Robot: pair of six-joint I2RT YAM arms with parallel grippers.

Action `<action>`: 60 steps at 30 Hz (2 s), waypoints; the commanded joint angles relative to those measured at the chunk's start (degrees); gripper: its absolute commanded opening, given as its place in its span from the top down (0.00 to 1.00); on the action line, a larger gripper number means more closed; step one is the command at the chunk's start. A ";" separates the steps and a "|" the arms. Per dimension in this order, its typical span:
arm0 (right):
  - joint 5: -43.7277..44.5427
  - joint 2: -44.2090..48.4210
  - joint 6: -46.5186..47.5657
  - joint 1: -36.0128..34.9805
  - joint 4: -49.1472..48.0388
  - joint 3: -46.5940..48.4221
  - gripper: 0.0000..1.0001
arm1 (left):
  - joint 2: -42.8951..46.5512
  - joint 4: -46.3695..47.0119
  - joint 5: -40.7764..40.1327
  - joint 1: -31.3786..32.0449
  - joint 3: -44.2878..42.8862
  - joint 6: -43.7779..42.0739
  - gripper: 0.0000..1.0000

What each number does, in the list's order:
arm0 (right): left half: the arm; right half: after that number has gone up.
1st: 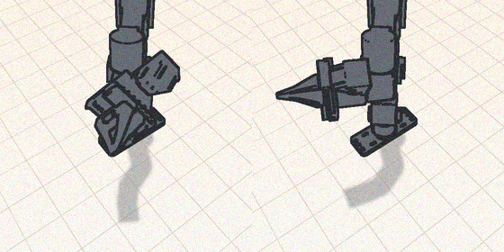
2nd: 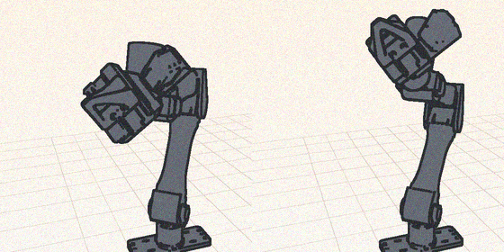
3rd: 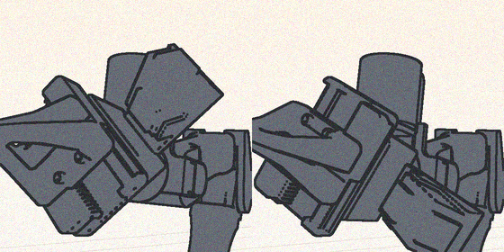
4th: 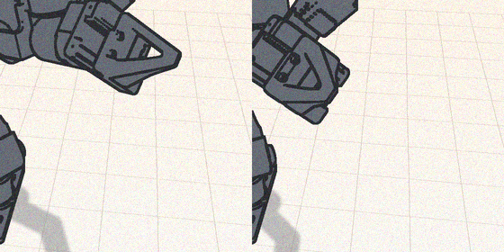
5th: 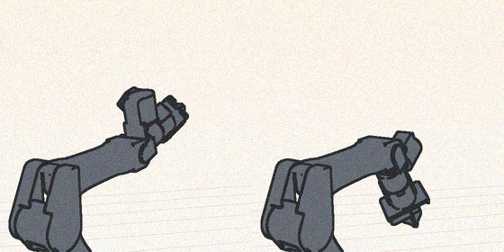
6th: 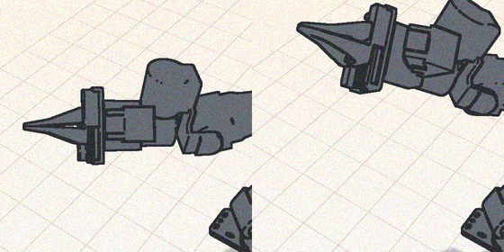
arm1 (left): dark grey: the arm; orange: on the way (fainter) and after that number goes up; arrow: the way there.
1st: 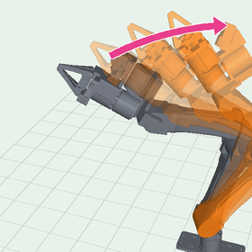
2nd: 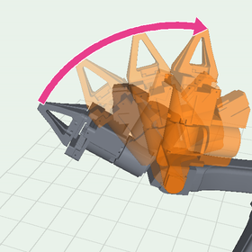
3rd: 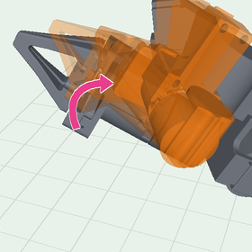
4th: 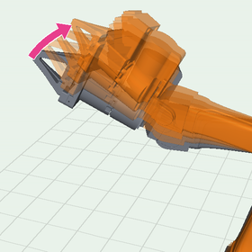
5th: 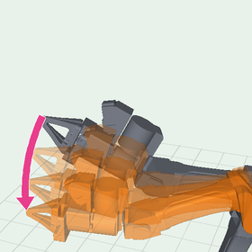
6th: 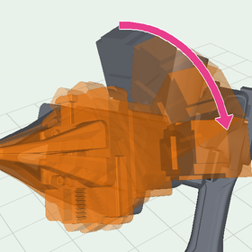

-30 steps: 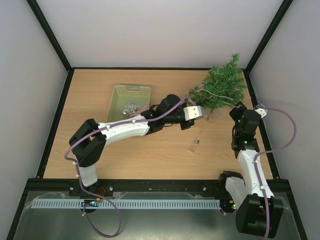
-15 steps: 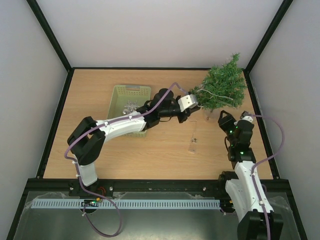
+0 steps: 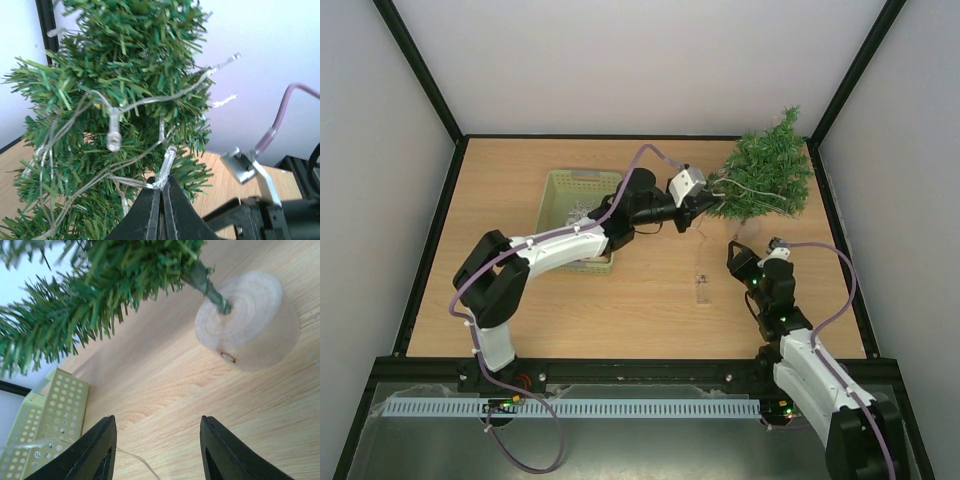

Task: Decorate the small christmas tree
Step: Wrap the decoration item around the Christmas tree.

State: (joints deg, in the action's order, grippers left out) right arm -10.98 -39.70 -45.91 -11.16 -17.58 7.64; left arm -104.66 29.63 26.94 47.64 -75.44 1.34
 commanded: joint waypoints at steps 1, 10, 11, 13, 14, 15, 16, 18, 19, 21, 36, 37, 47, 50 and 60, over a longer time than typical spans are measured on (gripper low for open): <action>3.37 -2.29 -0.55 -2.63 -5.95 -1.50 0.55 | -0.57 6.62 1.63 -1.45 0.06 5.67 0.98; 6.39 -13.19 0.45 -9.44 -7.36 1.36 0.55 | -2.20 9.56 2.65 -2.36 -0.36 9.18 0.98; 6.82 -14.19 0.64 -10.42 -7.25 1.79 0.55 | -2.32 9.82 2.67 -2.37 -0.38 9.53 0.98; 7.18 -15.51 1.10 -12.55 -8.51 1.83 0.55 | -2.54 10.43 2.84 -2.46 -0.32 10.17 0.98; 7.20 -15.91 1.35 -13.17 -9.85 1.65 0.55 | -2.56 10.65 3.01 -2.48 -0.26 10.36 0.98; 7.14 -16.24 1.75 -13.67 -10.90 1.52 0.55 | -2.61 10.87 3.03 -2.46 -0.12 10.53 0.98; 7.00 -16.59 2.31 -13.97 -11.80 1.43 0.55 | -2.65 11.15 3.01 -2.46 -0.02 10.62 0.98; 6.62 -17.66 3.50 -14.31 -13.77 1.20 0.55 | -2.86 11.20 3.03 -2.48 -0.05 10.69 0.98; 6.03 -18.37 4.04 -14.33 -14.92 1.09 0.55 | -2.99 11.24 3.03 -2.46 -0.06 10.70 0.98; 4.73 -20.31 5.10 -14.33 -17.07 1.27 0.55 | -2.99 11.45 2.70 -2.47 0.01 10.85 0.98; -1.67 -35.60 8.89 -14.86 -29.78 2.93 0.56 | -3.61 13.67 3.12 -2.46 0.45 12.90 0.97; -1.68 -36.07 9.04 -14.86 -29.94 3.20 0.57 | -3.62 13.85 3.04 -2.47 0.53 13.15 0.98; -4.52 -32.00 6.09 -14.93 -30.11 0.79 0.98 | -2.62 12.68 1.92 -2.98 0.82 14.35 0.88; -4.28 -24.46 5.94 -14.95 -24.56 -0.10 0.98 | -0.66 8.78 0.93 -3.98 0.46 15.35 0.69; -3.04 -3.74 8.81 -15.38 -1.62 4.91 0.98 | 11.29 -2.31 -0.86 -7.07 5.94 8.43 0.51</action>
State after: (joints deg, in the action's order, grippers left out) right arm -15.46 -48.69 -38.96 -26.09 -31.86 8.29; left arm -99.42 31.31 27.11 41.19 -71.24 14.26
